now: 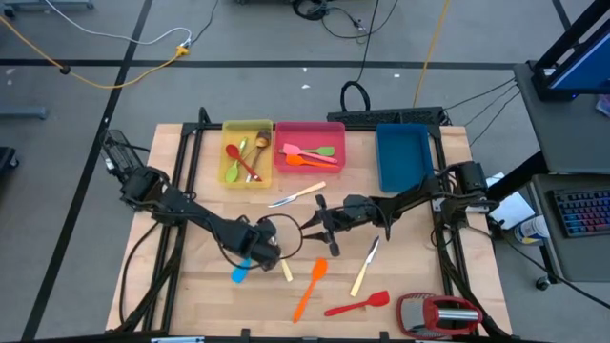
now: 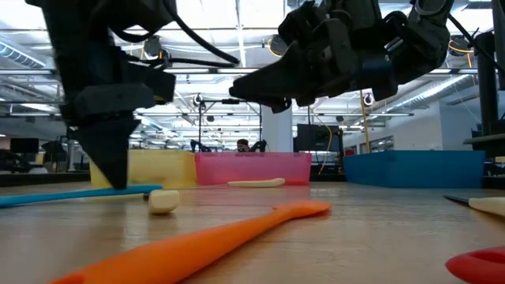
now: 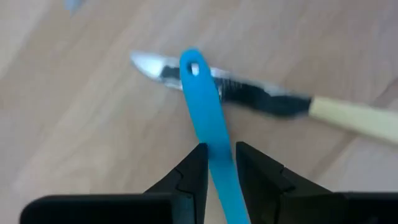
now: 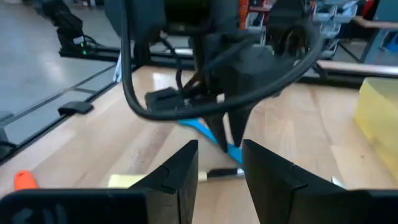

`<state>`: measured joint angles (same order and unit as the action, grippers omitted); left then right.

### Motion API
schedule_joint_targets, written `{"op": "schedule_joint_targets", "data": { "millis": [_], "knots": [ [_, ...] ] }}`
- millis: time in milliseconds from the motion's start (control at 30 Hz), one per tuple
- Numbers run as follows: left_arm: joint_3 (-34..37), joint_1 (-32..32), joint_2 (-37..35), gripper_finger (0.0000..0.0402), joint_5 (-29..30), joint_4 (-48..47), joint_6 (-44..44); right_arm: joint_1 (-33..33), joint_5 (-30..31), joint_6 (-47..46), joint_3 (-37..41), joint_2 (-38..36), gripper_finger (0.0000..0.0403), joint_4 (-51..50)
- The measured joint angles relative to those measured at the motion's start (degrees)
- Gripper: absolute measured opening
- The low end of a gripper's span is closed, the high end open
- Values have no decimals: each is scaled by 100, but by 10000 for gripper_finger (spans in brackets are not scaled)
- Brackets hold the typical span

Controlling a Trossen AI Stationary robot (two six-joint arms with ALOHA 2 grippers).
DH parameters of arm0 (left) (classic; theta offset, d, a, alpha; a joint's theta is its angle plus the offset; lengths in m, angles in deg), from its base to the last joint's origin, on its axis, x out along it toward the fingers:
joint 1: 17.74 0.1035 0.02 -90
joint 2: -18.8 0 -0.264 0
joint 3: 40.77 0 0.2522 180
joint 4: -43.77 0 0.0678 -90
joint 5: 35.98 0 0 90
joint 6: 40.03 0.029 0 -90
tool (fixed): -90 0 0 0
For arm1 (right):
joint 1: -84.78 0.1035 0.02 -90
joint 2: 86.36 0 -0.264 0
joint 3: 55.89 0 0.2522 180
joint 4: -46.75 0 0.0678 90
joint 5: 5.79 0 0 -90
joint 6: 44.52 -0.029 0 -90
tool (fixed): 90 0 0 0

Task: Pick & Place Kitchen Items
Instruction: Put the blue spatula into the red bin

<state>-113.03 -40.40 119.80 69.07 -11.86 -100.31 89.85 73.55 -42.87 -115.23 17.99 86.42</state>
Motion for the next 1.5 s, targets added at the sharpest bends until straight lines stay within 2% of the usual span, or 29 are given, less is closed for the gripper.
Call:
{"op": "schedule_joint_targets", "data": {
  "millis": [100, 233, 333, 567, 900, 1267, 1367, 1500],
  "knots": [
    [0, 147, -3, 88, 153, 164, 300, -45, 80, 2, -1, 0, 116, -291],
    [-11, 303, -7, 88, 153, 322, 629, -132, 682, -249, -2, 0, 116, -877],
    [-11, 377, -10, 88, -6, 208, 859, -206, 914, -453, -1, 0, 116, -1044],
    [-18, 369, -250, 88, -285, 105, 670, -243, 910, -383, -2, 0, 116, -775],
    [-25, 135, -18, 89, -303, -2, 503, -237, 895, -393, -2, 2, 116, -794],
    [-22, 246, -12, 89, -509, -196, 781, -234, 893, -384, -2, 2, 116, -783],
    [-22, 348, -12, 107, -637, -210, 978, -234, 893, -380, -2, 2, 116, -785],
    [-20, 495, -12, 157, -653, -179, 1198, -234, 890, -380, -2, 2, 116, -784]
  ]
}}
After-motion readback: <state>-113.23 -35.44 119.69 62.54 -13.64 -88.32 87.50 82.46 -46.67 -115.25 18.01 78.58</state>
